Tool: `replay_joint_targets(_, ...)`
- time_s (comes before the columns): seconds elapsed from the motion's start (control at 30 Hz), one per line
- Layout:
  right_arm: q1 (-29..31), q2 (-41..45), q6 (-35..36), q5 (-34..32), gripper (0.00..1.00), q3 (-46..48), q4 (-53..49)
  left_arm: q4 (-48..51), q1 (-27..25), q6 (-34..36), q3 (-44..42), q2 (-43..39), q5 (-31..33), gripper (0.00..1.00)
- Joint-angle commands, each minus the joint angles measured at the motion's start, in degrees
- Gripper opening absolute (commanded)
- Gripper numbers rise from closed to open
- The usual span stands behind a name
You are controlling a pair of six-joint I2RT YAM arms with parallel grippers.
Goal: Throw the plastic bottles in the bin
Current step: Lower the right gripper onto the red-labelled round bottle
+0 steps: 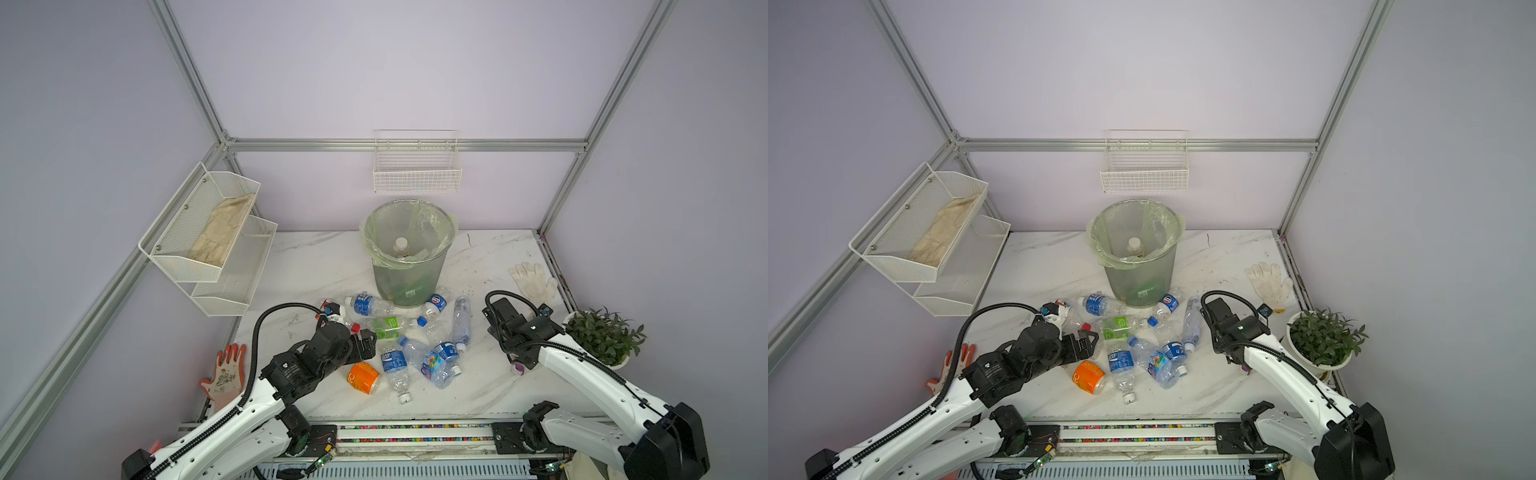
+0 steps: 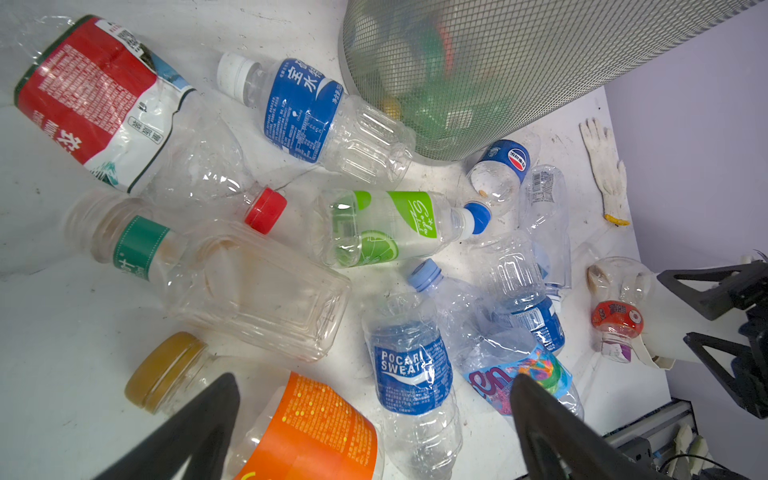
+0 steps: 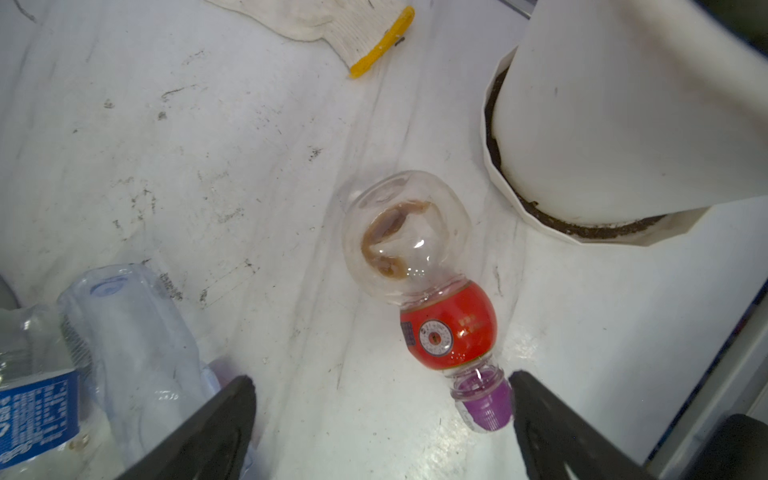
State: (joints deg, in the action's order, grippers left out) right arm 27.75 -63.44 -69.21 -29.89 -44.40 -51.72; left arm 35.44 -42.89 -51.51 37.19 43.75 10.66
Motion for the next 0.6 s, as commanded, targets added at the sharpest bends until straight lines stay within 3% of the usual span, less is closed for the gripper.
replay_joint_targets(0.0, -2.2, -2.5, -1.4, -2.3, 0.98, -0.3, -0.9, -0.9, -0.2, -0.4, 1.0, -0.8, -0.5, 1.0)
replay_joint_targets(0.3, -9.8, -11.0, 4.1, -0.4, 0.97, -1.9, 6.2, 0.1, -0.2, -0.2, 0.5, -2.1, 0.0, 1.0)
replay_joint_targets(0.57, -18.1, -13.6, 10.2, 1.4, 0.97, -1.2, 10.7, 2.1, -0.2, 0.1, -0.4, -4.7, 1.8, 1.0)
